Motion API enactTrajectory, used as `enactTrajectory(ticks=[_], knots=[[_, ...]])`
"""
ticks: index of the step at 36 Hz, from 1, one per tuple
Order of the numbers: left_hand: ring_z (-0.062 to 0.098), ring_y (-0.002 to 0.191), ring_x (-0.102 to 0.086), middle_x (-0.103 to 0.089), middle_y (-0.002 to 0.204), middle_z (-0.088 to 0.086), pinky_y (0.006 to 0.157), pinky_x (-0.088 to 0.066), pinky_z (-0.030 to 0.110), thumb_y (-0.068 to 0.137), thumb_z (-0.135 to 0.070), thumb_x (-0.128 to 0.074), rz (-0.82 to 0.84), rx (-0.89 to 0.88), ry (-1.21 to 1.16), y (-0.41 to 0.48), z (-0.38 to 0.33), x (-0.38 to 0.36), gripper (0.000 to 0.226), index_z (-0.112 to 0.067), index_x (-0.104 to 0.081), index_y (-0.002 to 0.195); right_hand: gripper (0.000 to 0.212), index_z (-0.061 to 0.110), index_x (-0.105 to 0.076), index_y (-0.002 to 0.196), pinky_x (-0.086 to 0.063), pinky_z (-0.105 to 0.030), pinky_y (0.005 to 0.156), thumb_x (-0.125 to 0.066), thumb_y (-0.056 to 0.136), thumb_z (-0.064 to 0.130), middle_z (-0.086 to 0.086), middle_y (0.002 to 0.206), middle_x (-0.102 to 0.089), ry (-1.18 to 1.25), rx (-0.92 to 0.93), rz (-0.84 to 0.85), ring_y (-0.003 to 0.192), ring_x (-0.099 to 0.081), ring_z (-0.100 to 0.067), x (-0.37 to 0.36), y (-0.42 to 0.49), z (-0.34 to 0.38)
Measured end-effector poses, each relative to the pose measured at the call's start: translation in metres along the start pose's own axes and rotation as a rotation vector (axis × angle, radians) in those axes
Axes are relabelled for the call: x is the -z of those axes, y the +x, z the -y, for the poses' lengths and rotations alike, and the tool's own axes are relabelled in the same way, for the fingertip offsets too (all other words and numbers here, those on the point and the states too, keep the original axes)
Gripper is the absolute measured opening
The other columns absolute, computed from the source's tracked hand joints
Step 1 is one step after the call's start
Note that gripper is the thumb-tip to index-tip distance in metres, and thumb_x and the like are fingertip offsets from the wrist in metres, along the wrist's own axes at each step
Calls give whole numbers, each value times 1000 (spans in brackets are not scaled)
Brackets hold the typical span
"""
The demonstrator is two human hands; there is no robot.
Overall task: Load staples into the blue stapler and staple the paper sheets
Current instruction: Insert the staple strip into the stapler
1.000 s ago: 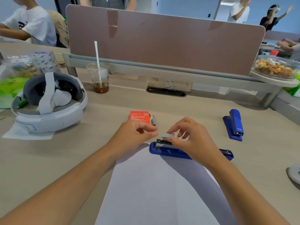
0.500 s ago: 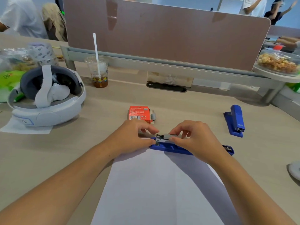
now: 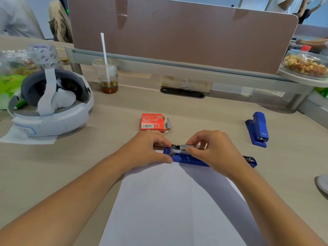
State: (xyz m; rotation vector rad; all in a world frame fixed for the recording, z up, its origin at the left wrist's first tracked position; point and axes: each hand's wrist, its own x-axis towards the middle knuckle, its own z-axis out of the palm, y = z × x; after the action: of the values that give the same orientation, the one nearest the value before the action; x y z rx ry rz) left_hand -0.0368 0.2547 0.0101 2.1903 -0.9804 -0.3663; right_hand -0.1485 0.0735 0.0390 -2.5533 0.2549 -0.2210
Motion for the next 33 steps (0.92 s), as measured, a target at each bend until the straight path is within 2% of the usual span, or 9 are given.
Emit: enactTrajectory(ticks=[6,10,16,20,23,25,28,33], knots=[[-4,91,-58,-63,92,-24,76,-44,13,76,-35,-83,-4,-4,19,1,0,0,30,-31,-76,105,4,35,-70,85,-41,-14,56,-70,85,31,21,78,-61,-36,14,-1,73,-58,-11,-1,1,0],[-5,90,-58,-62,92,-24,72,-41,9,77,-34,-83,-5,-5,22,2,1,-1,30,-30,-76,106,2,35,-71,87,-36,-14,56,-71,85,34,22,74,-56,-63,15,-2,72,-55,-7,0,1,0],[-4,91,-61,-66,93,-21,79,-48,15,75,-34,-84,-11,0,-6,2,2,-1,28,-30,-78,102,13,32,-76,95,-36,-13,61,-74,82,34,19,87,-64,-87,47,-33,70,-52,-1,-8,3,-1],[-4,91,-61,-66,93,-21,78,-48,16,75,-33,-84,-8,1,-28,1,3,-1,27,-31,-78,101,12,33,-78,93,-37,-17,65,-75,81,35,18,86,-67,-79,69,-60,67,-50,0,-13,6,-3],[-2,92,-61,-66,94,-20,79,-46,16,75,-33,-85,-12,-4,-33,2,2,-1,27,-30,-78,100,16,36,-76,95,-40,-25,76,-73,81,42,20,89,-68,-102,83,-64,70,-50,1,-14,7,-5],[-2,92,-60,-65,94,-20,78,-45,14,75,-34,-84,-19,-10,-11,1,2,-1,27,-31,-78,101,23,40,-72,102,-35,-28,82,-71,81,48,21,93,-68,-170,105,-55,73,-46,4,-12,7,-5],[-3,91,-60,-65,95,-18,77,-44,10,75,-35,-83,-31,-44,38,1,1,-1,27,-29,-77,101,26,40,-69,105,-27,-27,82,-70,81,50,23,94,-66,-215,127,-56,76,-42,6,-7,5,-6],[5,92,-62,-65,99,-12,87,-56,26,75,-34,-81,-39,-70,85,0,1,-3,28,-25,-75,101,32,41,-62,109,-29,-30,90,-73,79,49,24,102,-61,-215,65,5,89,-46,1,8,0,-12]])
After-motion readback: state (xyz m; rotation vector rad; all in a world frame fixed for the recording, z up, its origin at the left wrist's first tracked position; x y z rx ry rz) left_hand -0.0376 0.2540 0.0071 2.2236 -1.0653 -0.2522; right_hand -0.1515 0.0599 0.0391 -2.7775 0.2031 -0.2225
